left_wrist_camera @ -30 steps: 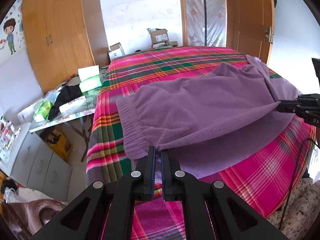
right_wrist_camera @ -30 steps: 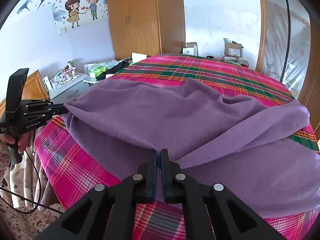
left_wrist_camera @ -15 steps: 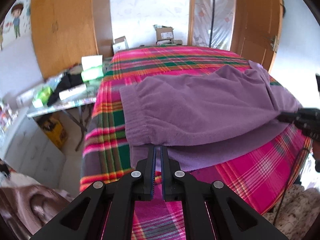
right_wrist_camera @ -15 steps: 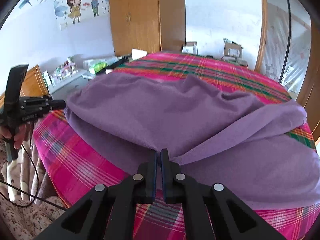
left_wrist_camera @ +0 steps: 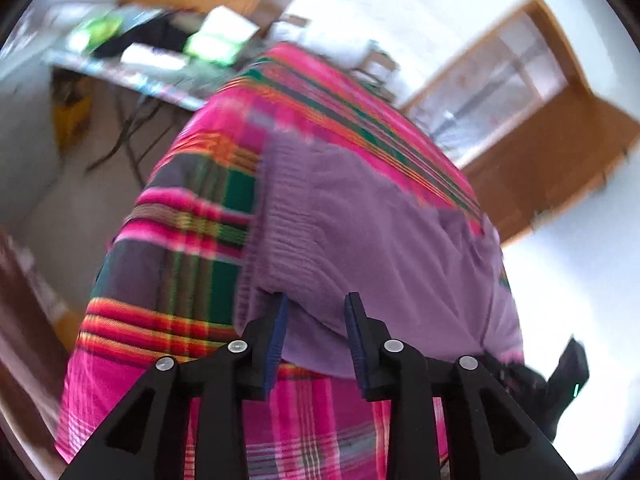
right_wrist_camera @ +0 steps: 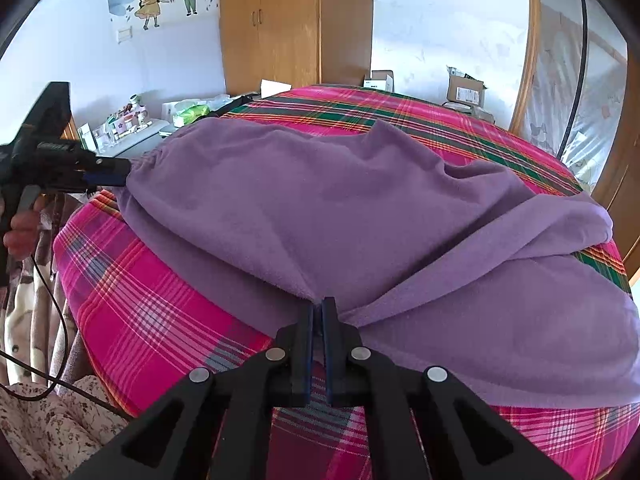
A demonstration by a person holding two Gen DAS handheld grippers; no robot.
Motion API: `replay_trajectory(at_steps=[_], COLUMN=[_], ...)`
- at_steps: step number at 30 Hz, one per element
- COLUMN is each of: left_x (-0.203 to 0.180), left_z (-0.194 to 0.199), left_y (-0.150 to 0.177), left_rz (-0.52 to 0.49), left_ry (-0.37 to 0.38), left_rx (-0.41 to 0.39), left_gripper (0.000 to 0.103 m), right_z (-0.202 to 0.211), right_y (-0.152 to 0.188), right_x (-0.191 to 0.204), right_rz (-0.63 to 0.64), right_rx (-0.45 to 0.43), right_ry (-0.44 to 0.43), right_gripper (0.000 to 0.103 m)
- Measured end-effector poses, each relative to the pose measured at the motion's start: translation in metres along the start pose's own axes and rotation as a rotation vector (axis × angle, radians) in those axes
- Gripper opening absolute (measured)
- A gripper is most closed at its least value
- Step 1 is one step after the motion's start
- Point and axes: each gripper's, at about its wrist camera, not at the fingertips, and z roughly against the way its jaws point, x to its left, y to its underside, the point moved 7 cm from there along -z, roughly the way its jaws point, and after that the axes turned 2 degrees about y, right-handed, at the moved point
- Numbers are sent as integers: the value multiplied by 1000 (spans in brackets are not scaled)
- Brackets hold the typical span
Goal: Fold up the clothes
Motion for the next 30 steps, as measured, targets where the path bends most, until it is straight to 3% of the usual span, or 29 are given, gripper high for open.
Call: replay_trajectory(at_steps=[8, 14, 15, 16, 18, 21, 26, 29, 30], left_x=[11, 11, 10, 10, 7, 3, -1, 0, 1], left_z=[-7, -5, -3, -1, 4, 13, 26, 18, 14], left_y=[-6, -7, -8, -8, -9, -11, -12, -8, -6], left_rz=[164, 225, 228, 228, 222, 220, 217, 228, 238], left_ry=[42, 27, 18, 3, -36, -32, -31, -44, -51], left_rx=[17, -13, -24, -37, -56, -87, -128, -87, -68], left_gripper=[32, 29, 28, 18, 15, 6, 4, 4, 8], right_z=[0, 2, 3, 4, 6, 9, 13, 13, 12], right_y=[2, 1, 0, 0, -2, -4, -6, -6, -6], right_x=[-1, 0, 0, 0, -1, -2, -4, -5, -5], right_rz=[-5, -4, -3, -4, -8, -13, -18, -21, -22], right_rx=[-2, -9, -11, -15, -22, -33, -46, -45, -44], right_ry=[-9, -11, -10, -11, -14, -16, -19, -22, -22], right_gripper=[4, 4, 4, 4, 4, 4, 4, 4, 4])
